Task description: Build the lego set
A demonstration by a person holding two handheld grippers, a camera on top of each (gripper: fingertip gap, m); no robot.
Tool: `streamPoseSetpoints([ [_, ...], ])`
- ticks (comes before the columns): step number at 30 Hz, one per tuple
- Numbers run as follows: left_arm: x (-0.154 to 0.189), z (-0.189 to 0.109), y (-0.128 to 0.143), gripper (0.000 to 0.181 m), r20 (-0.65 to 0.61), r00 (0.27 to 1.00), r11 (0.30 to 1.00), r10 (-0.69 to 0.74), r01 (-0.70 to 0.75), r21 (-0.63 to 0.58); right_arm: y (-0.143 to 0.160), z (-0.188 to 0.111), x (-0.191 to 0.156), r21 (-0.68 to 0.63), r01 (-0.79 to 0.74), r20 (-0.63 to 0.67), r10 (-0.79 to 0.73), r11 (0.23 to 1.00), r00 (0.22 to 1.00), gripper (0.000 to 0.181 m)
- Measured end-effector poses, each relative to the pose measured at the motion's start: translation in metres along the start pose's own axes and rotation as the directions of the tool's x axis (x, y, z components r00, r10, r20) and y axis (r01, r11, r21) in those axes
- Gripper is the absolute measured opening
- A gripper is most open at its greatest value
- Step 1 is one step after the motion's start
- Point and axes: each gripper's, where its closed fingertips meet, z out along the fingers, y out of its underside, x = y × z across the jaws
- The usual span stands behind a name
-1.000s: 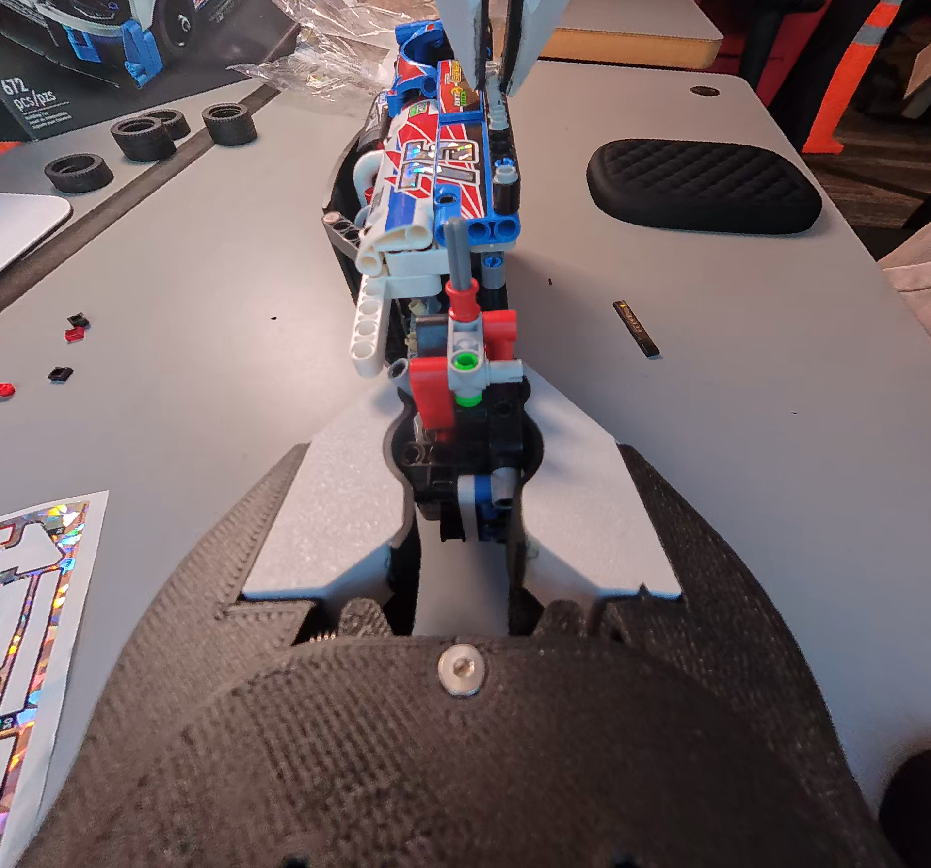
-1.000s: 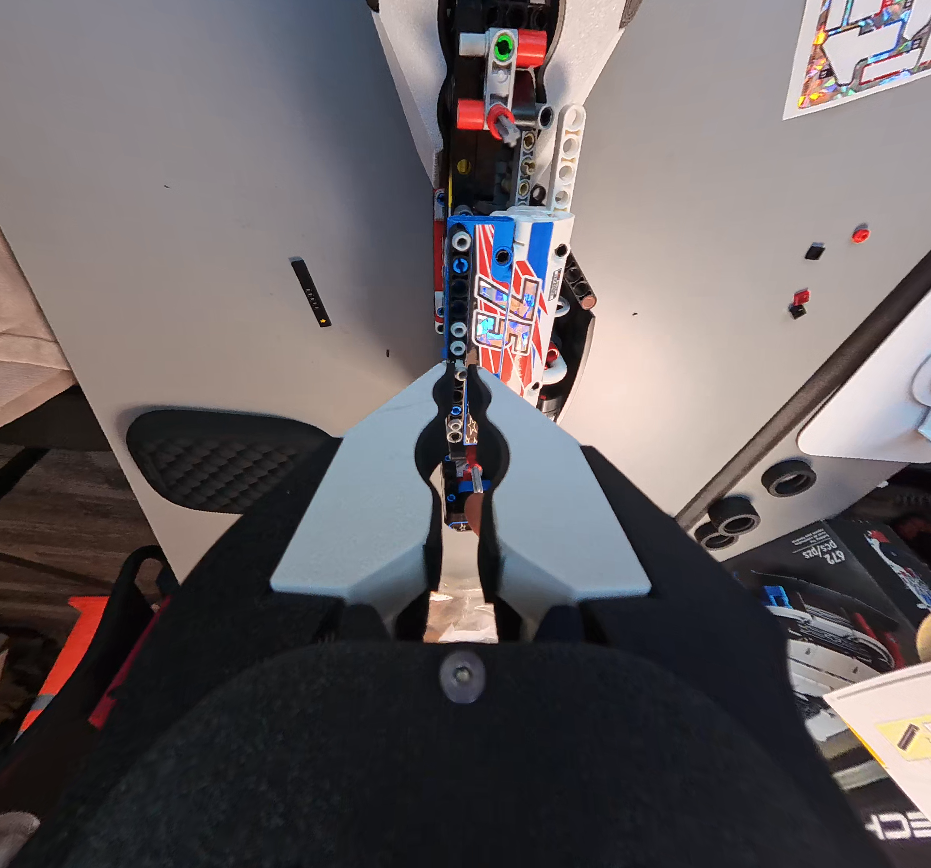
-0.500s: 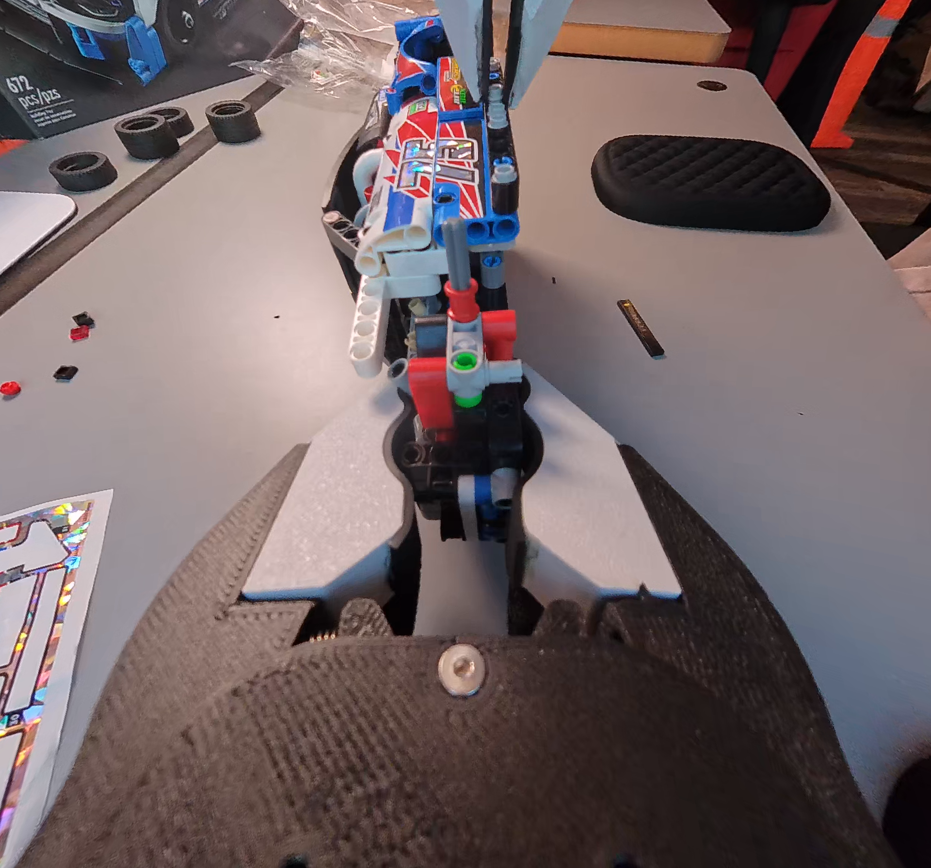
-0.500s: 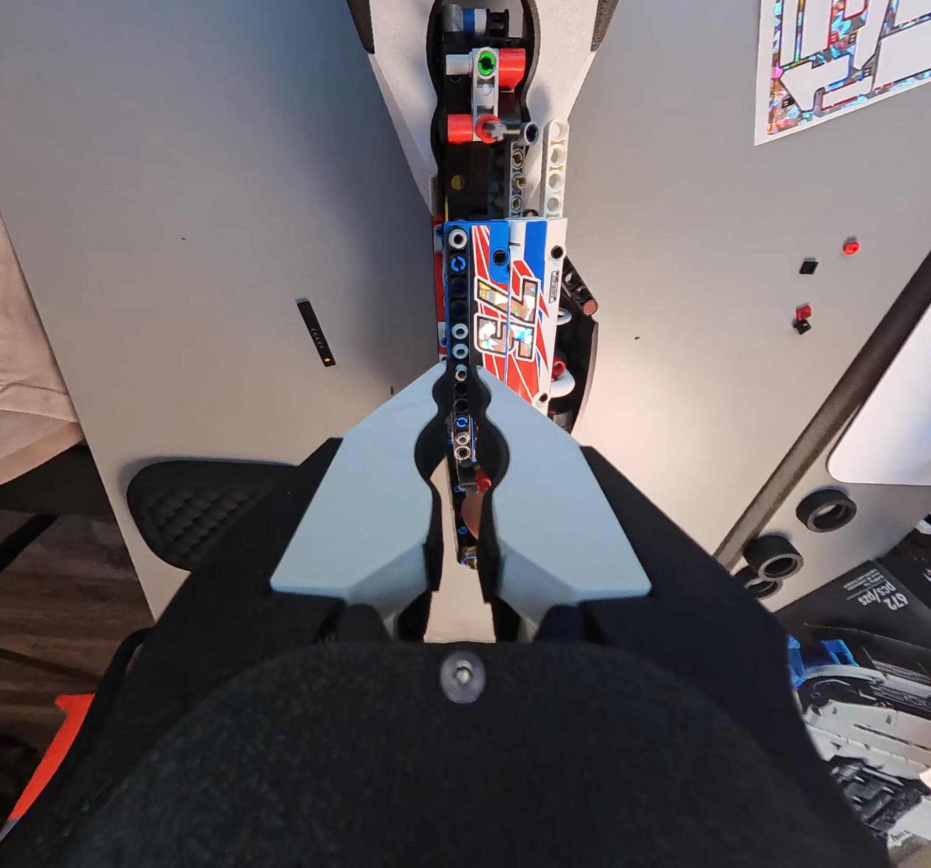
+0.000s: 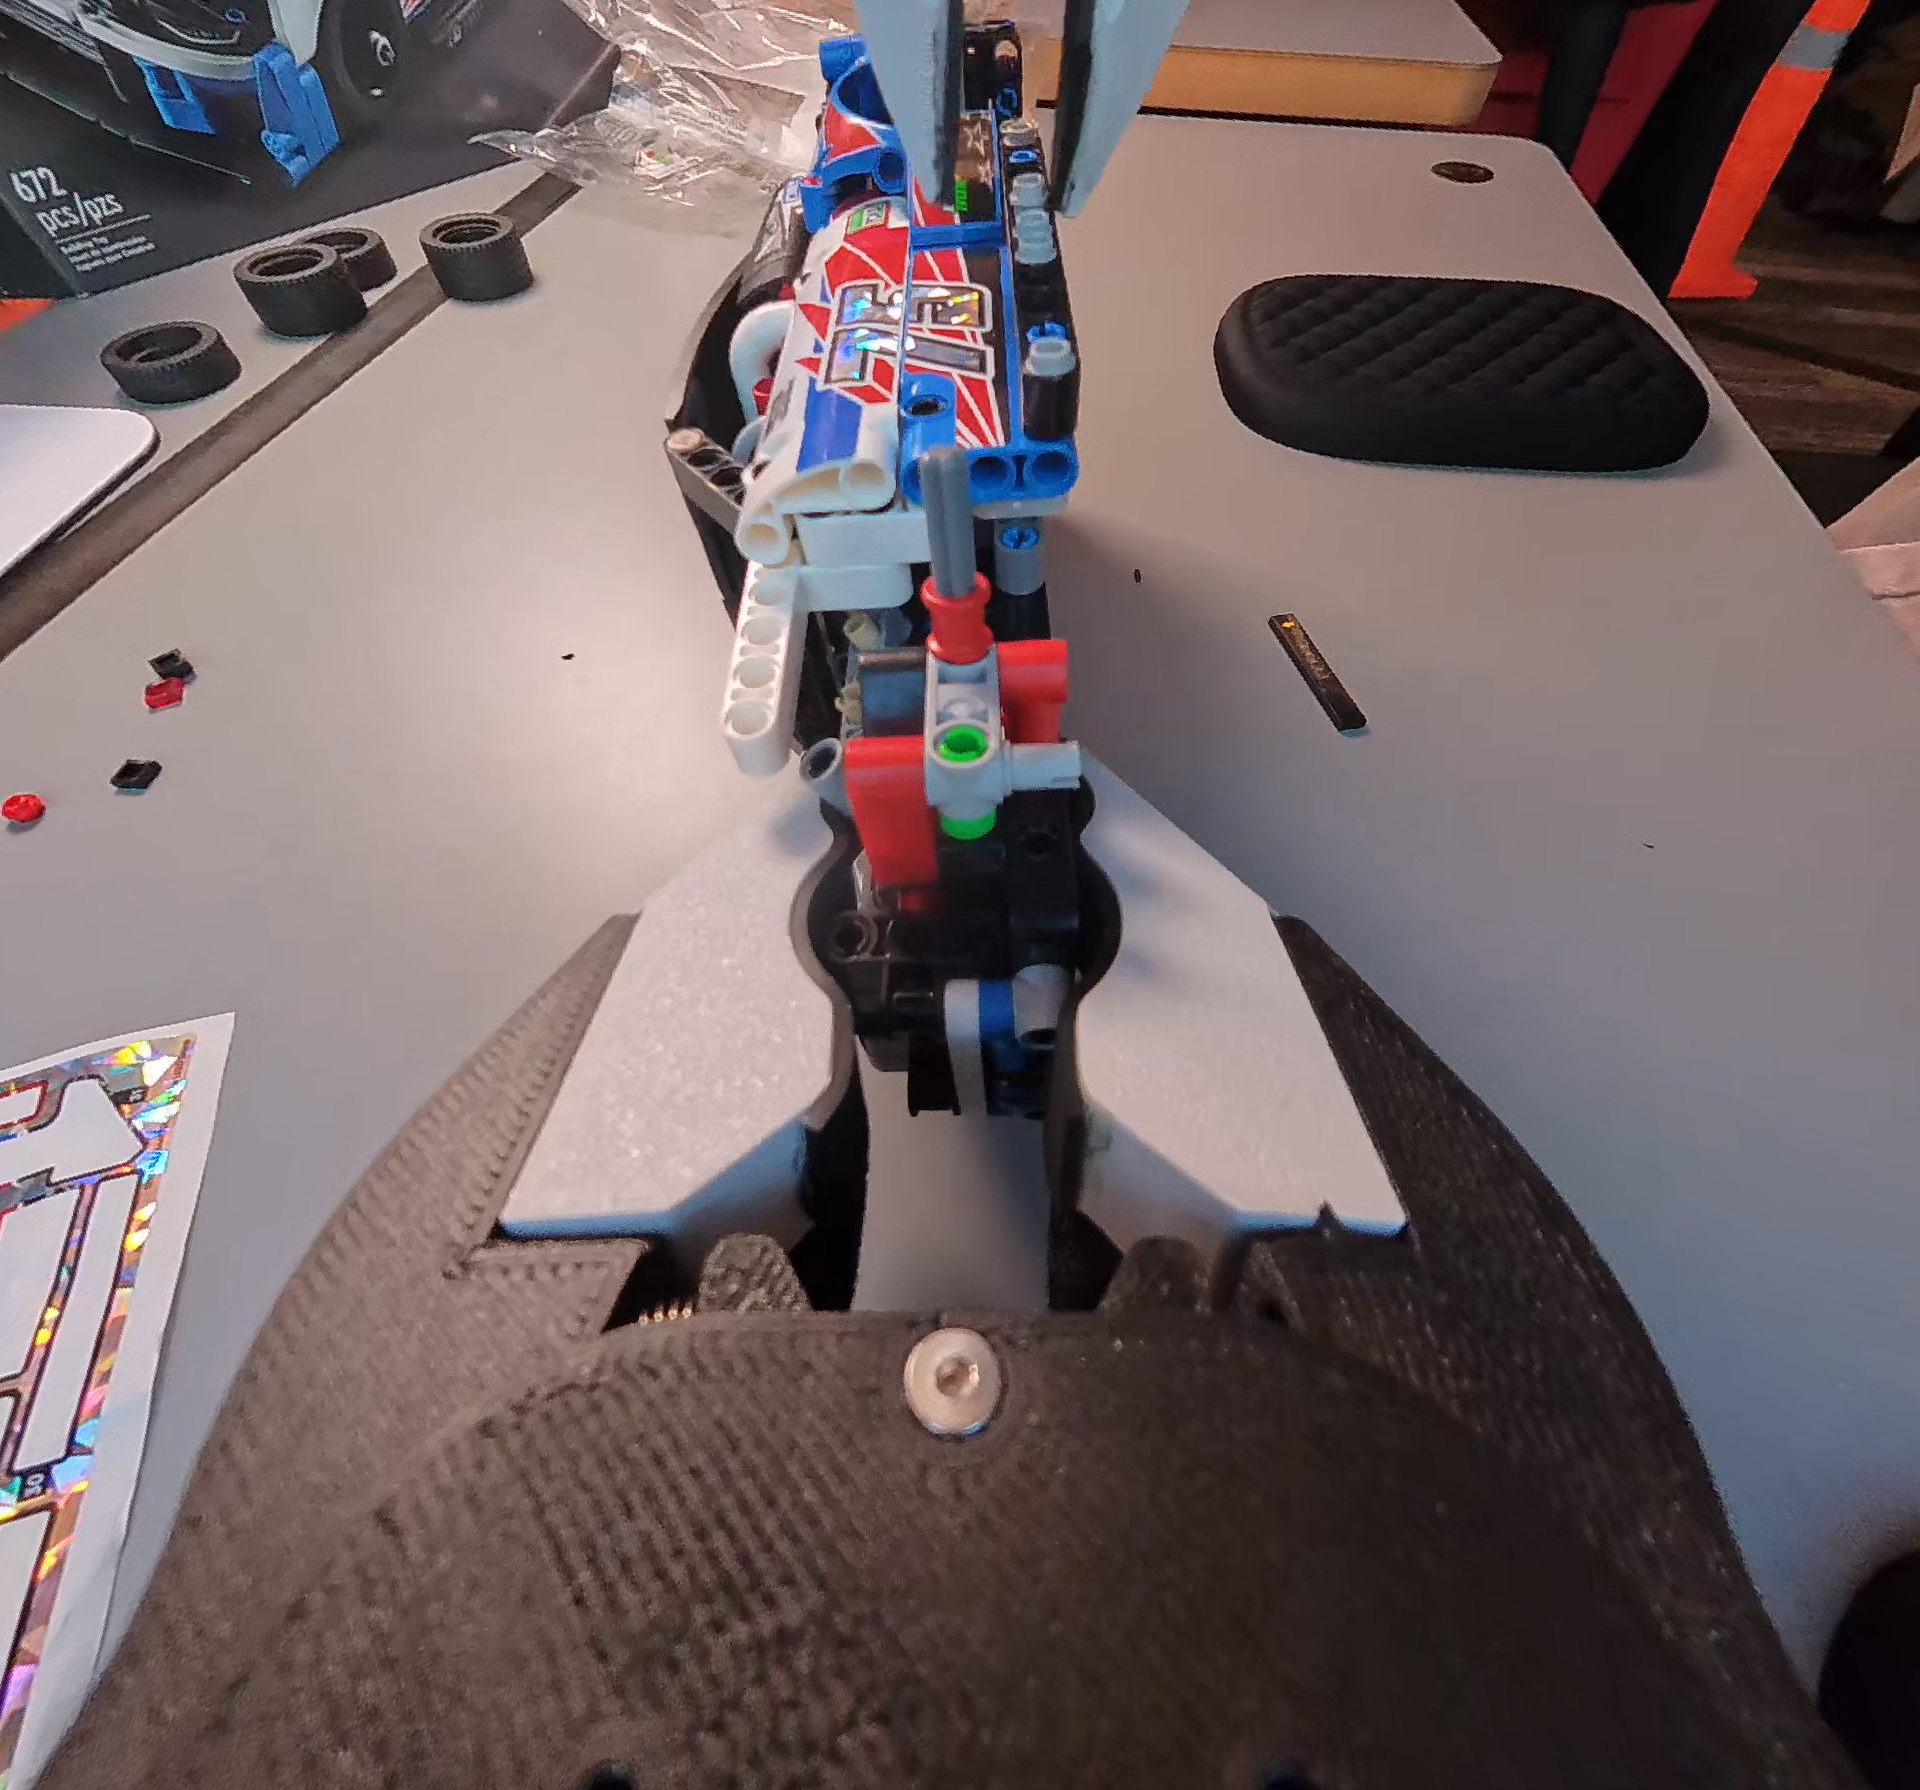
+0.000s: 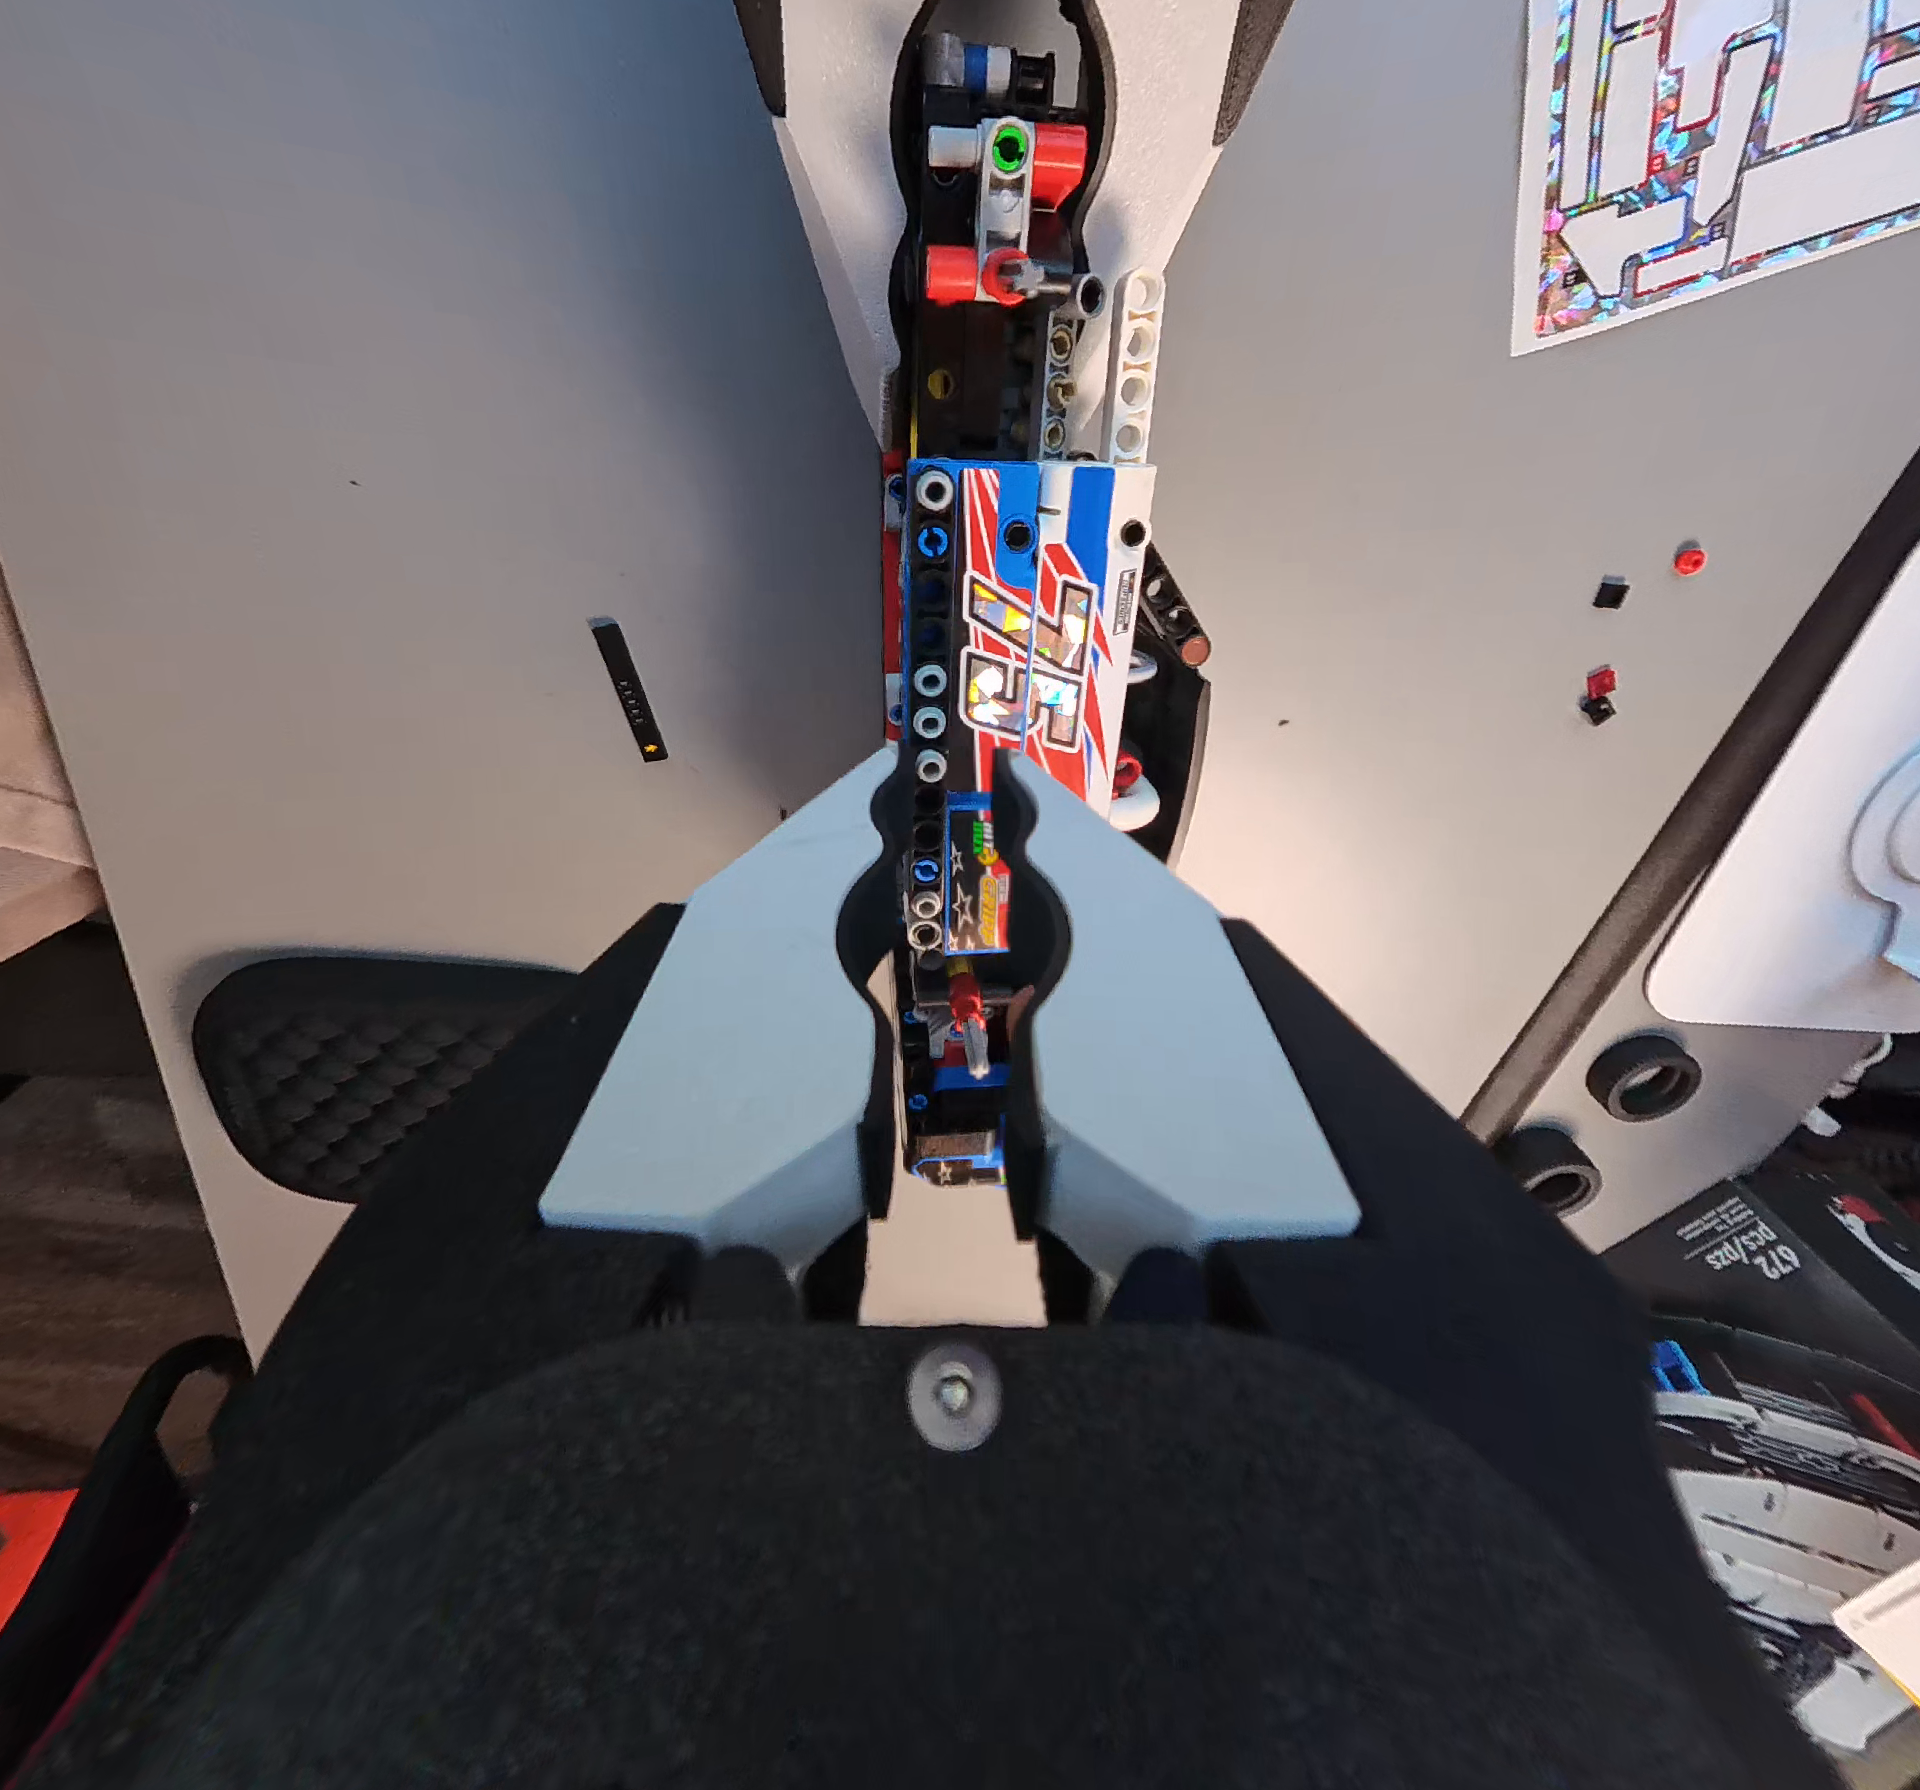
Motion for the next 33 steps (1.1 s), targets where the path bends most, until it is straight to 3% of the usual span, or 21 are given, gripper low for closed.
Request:
streamPoseSetpoints([
  [7,-0.001,-0.001,0.0,0.033,-0.002,1.0,1.0,-0.01,0.01,0.003,-0.007,-0.018,-0.001,0.072,0.005,0.007,-0.005,0.997,1.0,0.006],
  [26,0.0,-0.001,0.0,0.033,0.002,1.0,1.0,0.0,0.0,0.0,0.002,-0.002,-0.002,0.024,-0.009,0.039,0.008,1.0,0.999,0.0],
  [30,0.001,-0.001,0.0,0.033,0.001,1.0,1.0,0.009,-0.009,-0.002,-0.02,-0.028,-0.012,0.291,-0.016,-0.029,0.026,0.956,0.999,0.002],
  [33,0.001,-0.002,0.001,0.033,-0.008,1.0,1.0,0.006,-0.006,0.001,-0.004,-0.016,-0.049,0.325,-0.002,-0.024,0.01,0.946,1.0,0.011],
])
